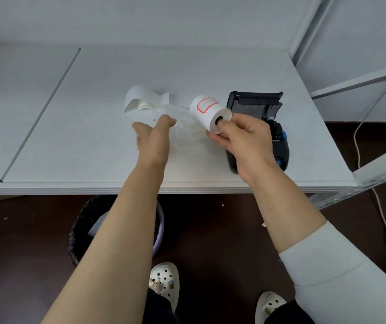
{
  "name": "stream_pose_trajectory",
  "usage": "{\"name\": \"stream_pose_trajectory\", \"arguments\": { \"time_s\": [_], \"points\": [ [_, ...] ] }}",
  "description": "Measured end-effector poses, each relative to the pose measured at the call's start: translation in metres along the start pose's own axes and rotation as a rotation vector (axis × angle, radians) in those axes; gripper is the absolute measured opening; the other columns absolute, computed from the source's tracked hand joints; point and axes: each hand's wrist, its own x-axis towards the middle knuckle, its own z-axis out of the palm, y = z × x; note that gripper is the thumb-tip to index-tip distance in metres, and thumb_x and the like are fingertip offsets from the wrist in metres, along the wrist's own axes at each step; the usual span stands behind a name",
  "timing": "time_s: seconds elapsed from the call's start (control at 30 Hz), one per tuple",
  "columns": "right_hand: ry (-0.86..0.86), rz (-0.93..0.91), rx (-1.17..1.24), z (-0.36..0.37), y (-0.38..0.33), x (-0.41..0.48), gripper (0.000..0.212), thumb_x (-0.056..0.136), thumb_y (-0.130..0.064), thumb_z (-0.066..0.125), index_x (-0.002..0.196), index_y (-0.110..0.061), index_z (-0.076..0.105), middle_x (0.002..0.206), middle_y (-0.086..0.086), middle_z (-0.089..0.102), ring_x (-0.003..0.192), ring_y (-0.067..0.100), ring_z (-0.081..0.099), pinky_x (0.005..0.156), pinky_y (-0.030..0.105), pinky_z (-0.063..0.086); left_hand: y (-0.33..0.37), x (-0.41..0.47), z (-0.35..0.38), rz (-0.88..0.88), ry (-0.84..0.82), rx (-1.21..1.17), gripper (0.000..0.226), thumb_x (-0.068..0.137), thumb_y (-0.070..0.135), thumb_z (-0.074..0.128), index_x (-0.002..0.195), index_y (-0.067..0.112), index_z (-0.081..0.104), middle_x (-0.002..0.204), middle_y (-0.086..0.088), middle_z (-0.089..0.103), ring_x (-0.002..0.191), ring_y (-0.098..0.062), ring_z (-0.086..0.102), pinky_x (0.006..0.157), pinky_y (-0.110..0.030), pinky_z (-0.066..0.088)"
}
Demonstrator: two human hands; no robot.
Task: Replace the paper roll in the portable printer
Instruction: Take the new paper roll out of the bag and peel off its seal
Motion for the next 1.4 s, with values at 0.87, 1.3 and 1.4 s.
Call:
{"name": "stream_pose_trajectory", "arguments": {
  "time_s": [0.87, 1.3, 1.4],
  "points": [
    [-0.074, -0.181, -0.209, -0.022, -0.004, 0.0, 0.036, 0.086, -0.005, 0.056, 0.117, -0.023, 0.057, 0.118, 0.008, 0.062, 0.105, 0.014, 0.061, 0.092, 0.034, 0.053, 0.009, -0.033, 0.025, 0.111, -0.22, -0.346, 0.016, 0.08, 0.006, 0.064, 0.095, 0.011, 0.061, 0.1, -0.005, 0.062, 0.097, -0.02, 0.062, 0.088, -0.033, 0.056],
    [-0.011, -0.479, -0.422, -0.021, -0.008, -0.003, 0.012, 0.08, -0.008, 0.067, 0.091, -0.011, 0.07, 0.084, -0.004, 0.069, 0.084, 0.011, 0.067, 0.082, 0.026, 0.054, 0.009, -0.036, 0.025, 0.274, -0.273, -0.249, 0.036, 0.066, 0.021, 0.074, 0.1, 0.027, 0.063, 0.095, -0.013, 0.05, 0.092, -0.028, 0.057, 0.095, -0.045, 0.05],
    [-0.002, -0.515, -0.483, -0.022, -0.009, -0.003, 0.01, 0.079, -0.01, 0.068, 0.088, -0.011, 0.071, 0.082, -0.007, 0.068, 0.083, 0.011, 0.067, 0.08, 0.028, 0.055, 0.008, -0.035, 0.025, 0.292, -0.262, -0.242, 0.037, 0.066, 0.02, 0.073, 0.102, 0.024, 0.064, 0.091, -0.012, 0.046, 0.088, -0.025, 0.053, 0.094, -0.044, 0.051]
  ]
}}
